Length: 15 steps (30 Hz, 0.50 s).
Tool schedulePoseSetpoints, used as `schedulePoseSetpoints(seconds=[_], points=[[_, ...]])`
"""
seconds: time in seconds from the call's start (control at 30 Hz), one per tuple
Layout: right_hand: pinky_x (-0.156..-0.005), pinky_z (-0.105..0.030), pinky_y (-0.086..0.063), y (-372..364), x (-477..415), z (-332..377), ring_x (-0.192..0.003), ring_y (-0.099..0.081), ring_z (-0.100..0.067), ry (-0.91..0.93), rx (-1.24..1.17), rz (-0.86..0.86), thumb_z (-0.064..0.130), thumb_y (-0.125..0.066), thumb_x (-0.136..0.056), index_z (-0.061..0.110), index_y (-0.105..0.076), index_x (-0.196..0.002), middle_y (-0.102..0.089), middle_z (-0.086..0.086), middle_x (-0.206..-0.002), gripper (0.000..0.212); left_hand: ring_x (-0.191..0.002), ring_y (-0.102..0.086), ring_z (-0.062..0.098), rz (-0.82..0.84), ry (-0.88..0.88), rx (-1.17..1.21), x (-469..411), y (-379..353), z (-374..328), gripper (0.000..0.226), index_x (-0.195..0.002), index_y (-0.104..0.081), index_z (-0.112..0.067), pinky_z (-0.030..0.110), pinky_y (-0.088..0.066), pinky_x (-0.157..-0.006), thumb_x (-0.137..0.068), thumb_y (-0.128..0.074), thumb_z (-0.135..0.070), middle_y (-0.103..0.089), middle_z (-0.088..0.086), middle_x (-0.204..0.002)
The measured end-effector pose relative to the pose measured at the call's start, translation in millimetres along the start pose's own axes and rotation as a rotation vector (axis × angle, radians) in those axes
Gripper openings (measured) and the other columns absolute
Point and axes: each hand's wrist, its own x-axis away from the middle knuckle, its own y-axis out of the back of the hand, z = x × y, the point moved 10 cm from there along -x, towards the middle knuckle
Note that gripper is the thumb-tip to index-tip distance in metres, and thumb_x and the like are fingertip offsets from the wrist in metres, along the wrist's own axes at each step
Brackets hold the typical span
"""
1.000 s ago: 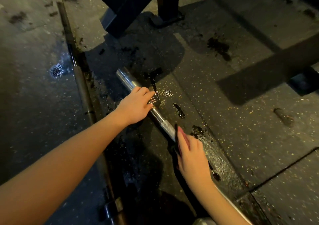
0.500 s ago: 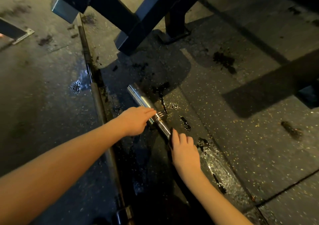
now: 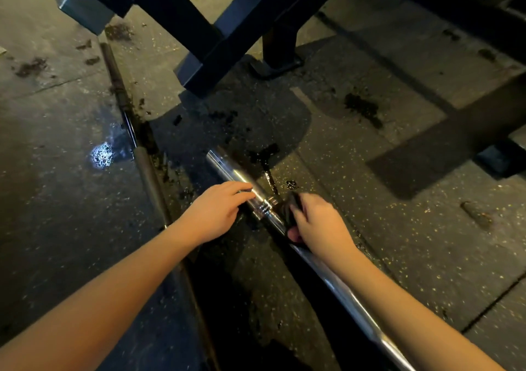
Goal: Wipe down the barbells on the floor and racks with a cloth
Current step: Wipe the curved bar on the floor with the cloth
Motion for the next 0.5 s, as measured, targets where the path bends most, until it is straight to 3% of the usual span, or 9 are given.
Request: schedulePoseSetpoints(seconds=[0.1, 0.17, 0.2, 0.27, 0.37, 0.5], points=[[-0.102, -0.032, -0.037, -6, -31, 36, -0.121, -0.048, -0.024, 0.091, -0.207, -0.024, 0.026, -0.048, -0.099, 0.009, -0.046, -0.137, -0.05, -0.009, -0.134, 0.041, -0.135, -0.039, 0.019, -0.113, 0.174, 0.124, 5, 7, 28, 0.05, -0.139, -0.048, -0.013, 0.036, -0.032, -0.113, -0.09, -0.056, -0.005, -0.041, 0.0, -0.147], [-0.114, -0.037, -0.03, -39, -44, 53, -0.136, -0.037, -0.026, 0.134, -0.047, 0.127, 0.032, -0.05, -0.098, 0.012, -0.022, -0.152, -0.028, -0.008, -0.154, 0.064, -0.138, -0.033, 0.017, -0.112, 0.297, 0.176, 8, 5, 50, 0.055, -0.145, -0.04, -0.013, 0.033, -0.026, -0.116, -0.092, -0.055, -0.007, -0.032, -0.001, -0.152], [-0.116, -0.038, -0.028, -52, -48, 57, -0.139, -0.033, -0.026, 0.154, 0.121, 0.176, 0.035, -0.049, -0.098, 0.012, -0.017, -0.153, -0.023, -0.009, -0.157, 0.068, -0.14, -0.03, 0.016, -0.099, 0.334, 0.179, 7, 4, 60, 0.058, -0.147, -0.036, -0.014, 0.032, -0.025, -0.117, -0.093, -0.054, -0.009, -0.028, -0.002, -0.154], [-0.109, -0.037, -0.034, -64, -58, 61, -0.135, -0.037, -0.026, 0.172, 0.355, 0.225, 0.04, -0.044, -0.1, 0.009, -0.021, -0.15, -0.033, -0.012, -0.151, 0.063, -0.141, -0.028, 0.018, -0.082, 0.368, 0.155, 1, 5, 78, 0.063, -0.15, -0.029, -0.014, 0.033, -0.024, -0.117, -0.093, -0.055, -0.011, -0.023, -0.001, -0.157], [-0.096, -0.039, -0.043, -68, -83, 74, -0.122, -0.047, -0.028, 0.13, 0.388, 0.257, 0.04, -0.038, -0.102, 0.005, -0.028, -0.145, -0.046, -0.015, -0.136, 0.057, -0.139, -0.033, 0.024, -0.116, 0.335, 0.101, -11, 13, 90, 0.062, -0.148, -0.033, -0.009, 0.035, -0.027, -0.114, -0.091, -0.057, -0.011, -0.027, 0.005, -0.156], [-0.099, -0.04, -0.041, -79, -117, 106, -0.127, -0.043, -0.031, 0.204, 0.416, 0.161, 0.039, -0.039, -0.102, 0.0, -0.018, -0.149, -0.039, -0.018, -0.142, 0.065, -0.137, -0.036, 0.026, -0.175, 0.313, 0.071, -24, 21, 107, 0.054, -0.143, -0.043, -0.011, 0.038, -0.028, -0.113, -0.092, -0.06, -0.018, -0.034, 0.009, -0.153]])
